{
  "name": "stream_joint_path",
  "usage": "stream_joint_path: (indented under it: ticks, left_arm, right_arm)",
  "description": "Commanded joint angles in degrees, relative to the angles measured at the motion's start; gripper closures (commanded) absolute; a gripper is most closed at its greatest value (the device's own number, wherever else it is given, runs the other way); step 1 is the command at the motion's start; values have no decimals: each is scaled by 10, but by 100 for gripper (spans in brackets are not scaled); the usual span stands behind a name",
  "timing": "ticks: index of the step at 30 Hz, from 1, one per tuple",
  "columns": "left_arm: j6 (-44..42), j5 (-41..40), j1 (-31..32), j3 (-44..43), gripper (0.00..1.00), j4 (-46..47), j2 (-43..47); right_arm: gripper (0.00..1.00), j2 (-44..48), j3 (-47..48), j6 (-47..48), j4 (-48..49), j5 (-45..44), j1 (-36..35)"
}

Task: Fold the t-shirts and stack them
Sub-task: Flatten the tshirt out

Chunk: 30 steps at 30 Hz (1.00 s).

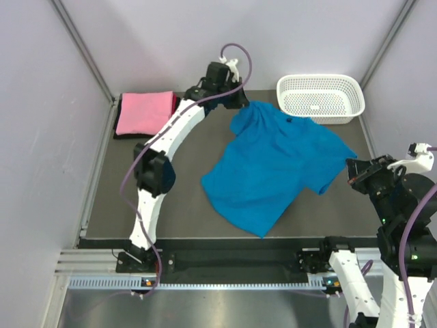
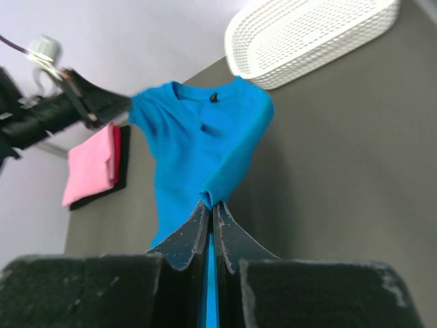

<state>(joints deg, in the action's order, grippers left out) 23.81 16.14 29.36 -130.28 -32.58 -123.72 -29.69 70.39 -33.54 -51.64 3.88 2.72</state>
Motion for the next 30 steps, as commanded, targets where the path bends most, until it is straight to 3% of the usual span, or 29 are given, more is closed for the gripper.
stream_joint_path:
  ticks: [1,2,3,4,7,9,12,13,16,20,22,24,30]
  left_arm:
    - [48,99,11,-61,100,78,-3]
    - [41,99,13,-38,100,81,0]
    - [22,97,14,-17,79,86,19]
    - [9,90,14,34,67,83,34]
    - [-51,-14,14,147,49,32,116]
    - [-64,-102,14,215,47,7,193]
    - [-51,-137,16,381,47,-17,311]
    - [-47,-137,17,470,46,-14,341]
    - [-3,-122,23,625,46,-4,450]
    - [70,-43,27,777,44,79,546]
    - [95,26,29,850,43,180,557]
    - [115,42,39,887,43,239,557]
    - [127,6,55,927,41,282,495]
  right_arm:
    - [100,3,19,23,-27,-81,-1]
    - [100,-2,22,23,-29,-86,-1]
    - [100,-9,23,25,-31,-90,-1]
    - [100,-12,23,25,-35,-93,-1]
    - [100,-8,6,18,-35,-106,-1]
    - [100,-1,-10,9,-16,-105,-1]
    - [100,10,-46,-12,10,-86,-2]
    - [100,11,-60,-14,15,-81,-1]
    - [100,6,-75,-17,29,-68,-1]
    - [100,2,-82,-15,40,-64,-1]
    - [100,4,-91,-14,51,-64,-1]
    - [100,-6,-91,-9,51,-56,-1]
    - [100,-13,-90,-13,51,-48,-1]
